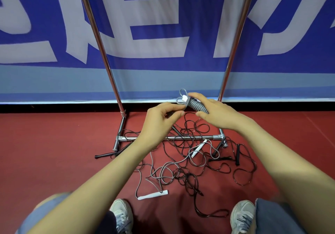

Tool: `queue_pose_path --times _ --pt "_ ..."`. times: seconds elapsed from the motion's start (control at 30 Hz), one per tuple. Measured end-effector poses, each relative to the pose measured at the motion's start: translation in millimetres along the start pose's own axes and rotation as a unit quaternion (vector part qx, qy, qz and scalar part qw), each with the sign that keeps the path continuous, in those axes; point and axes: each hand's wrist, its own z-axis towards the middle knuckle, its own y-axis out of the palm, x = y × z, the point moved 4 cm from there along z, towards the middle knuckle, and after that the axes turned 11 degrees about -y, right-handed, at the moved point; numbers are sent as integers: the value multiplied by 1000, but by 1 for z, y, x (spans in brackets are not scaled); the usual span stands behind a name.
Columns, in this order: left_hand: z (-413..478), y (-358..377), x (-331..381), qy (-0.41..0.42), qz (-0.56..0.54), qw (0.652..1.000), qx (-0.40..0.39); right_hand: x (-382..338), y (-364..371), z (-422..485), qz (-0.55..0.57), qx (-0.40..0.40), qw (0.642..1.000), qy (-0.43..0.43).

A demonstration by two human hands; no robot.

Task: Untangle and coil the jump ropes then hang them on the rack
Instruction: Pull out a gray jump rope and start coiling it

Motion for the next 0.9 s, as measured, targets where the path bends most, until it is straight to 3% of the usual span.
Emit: queue_pose_path --times 0.13,0.23,0.33,0.47,0.57,0.67,0.9 --pt "6 -5 -12 -86 -100 991 -19 -3 -14 -5 149 55 987 7" --pt "8 -6 -24 -181 -200 962 -35 -8 -17 -7 325 80 942 -8" --pt "6 5 -29 -211 -221 945 -119 -12 -16 -11 455 41 889 -23" --pt "13 2 -32 -171 -140 964 -146 -20 -14 -24 537 -72 840 -39" --pt "18 -1 -33 -108 11 983 -150 -25 -11 -35 520 -179 834 -42" --pt "26 -5 -32 -42 191 970 -144 -27 -9 -40 478 -234 846 -36" --pt "25 2 -15 8 307 921 -241 -34 11 -35 325 -351 878 -3"
